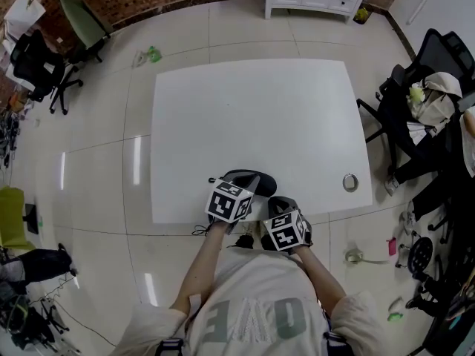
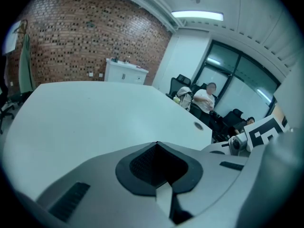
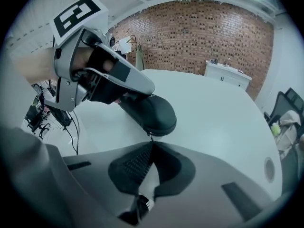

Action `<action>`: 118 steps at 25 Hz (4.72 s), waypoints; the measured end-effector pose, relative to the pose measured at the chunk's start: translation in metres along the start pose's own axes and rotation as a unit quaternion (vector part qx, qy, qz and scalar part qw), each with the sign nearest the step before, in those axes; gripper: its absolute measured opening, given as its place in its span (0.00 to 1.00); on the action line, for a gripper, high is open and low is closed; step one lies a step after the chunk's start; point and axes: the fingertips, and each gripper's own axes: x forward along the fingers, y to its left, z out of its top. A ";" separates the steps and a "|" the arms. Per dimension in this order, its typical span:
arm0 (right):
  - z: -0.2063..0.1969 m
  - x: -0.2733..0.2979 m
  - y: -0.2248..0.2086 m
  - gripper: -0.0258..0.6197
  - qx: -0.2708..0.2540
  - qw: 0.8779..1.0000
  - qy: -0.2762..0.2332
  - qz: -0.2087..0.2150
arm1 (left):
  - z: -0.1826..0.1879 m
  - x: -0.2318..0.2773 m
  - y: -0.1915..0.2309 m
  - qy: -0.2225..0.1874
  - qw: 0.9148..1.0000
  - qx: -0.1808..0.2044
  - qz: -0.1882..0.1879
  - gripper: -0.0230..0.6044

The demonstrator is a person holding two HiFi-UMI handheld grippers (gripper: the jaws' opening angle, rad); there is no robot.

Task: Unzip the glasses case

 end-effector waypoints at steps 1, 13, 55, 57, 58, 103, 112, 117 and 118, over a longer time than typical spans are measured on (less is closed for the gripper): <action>-0.001 -0.001 -0.002 0.04 0.001 1.000 0.001 0.000 | 0.000 0.000 0.000 0.001 1.000 0.000 0.000 0.04; -0.003 -0.016 -0.011 0.04 -0.040 0.998 -0.023 0.032 | -0.001 0.001 0.000 -0.014 1.000 -0.003 0.008 0.04; 0.006 0.008 -0.037 0.04 -0.113 0.993 0.006 -0.024 | -0.004 -0.001 -0.003 -0.033 0.999 -0.030 -0.002 0.04; 0.012 0.014 -0.044 0.04 -0.123 0.992 0.009 -0.023 | -0.003 -0.001 -0.002 -0.034 0.999 -0.033 -0.002 0.04; 0.015 0.016 -0.046 0.04 -0.130 0.991 0.011 -0.022 | -0.002 -0.001 -0.002 -0.034 0.999 -0.034 -0.001 0.04; -0.013 -0.004 0.001 0.04 -0.159 0.987 -0.006 0.027 | 0.010 0.026 -0.026 -0.017 0.999 0.017 0.036 0.04; -0.012 -0.007 -0.034 0.04 -0.076 0.997 0.008 -0.020 | 0.013 0.032 -0.028 -0.005 1.000 0.005 0.021 0.04; -0.004 -0.001 -0.056 0.04 -0.144 0.988 0.011 -0.056 | 0.015 0.034 -0.027 -0.002 1.000 0.000 0.017 0.04; -0.003 0.001 -0.059 0.04 -0.143 0.988 0.010 -0.051 | 0.015 0.034 -0.028 -0.002 1.000 -0.002 0.016 0.04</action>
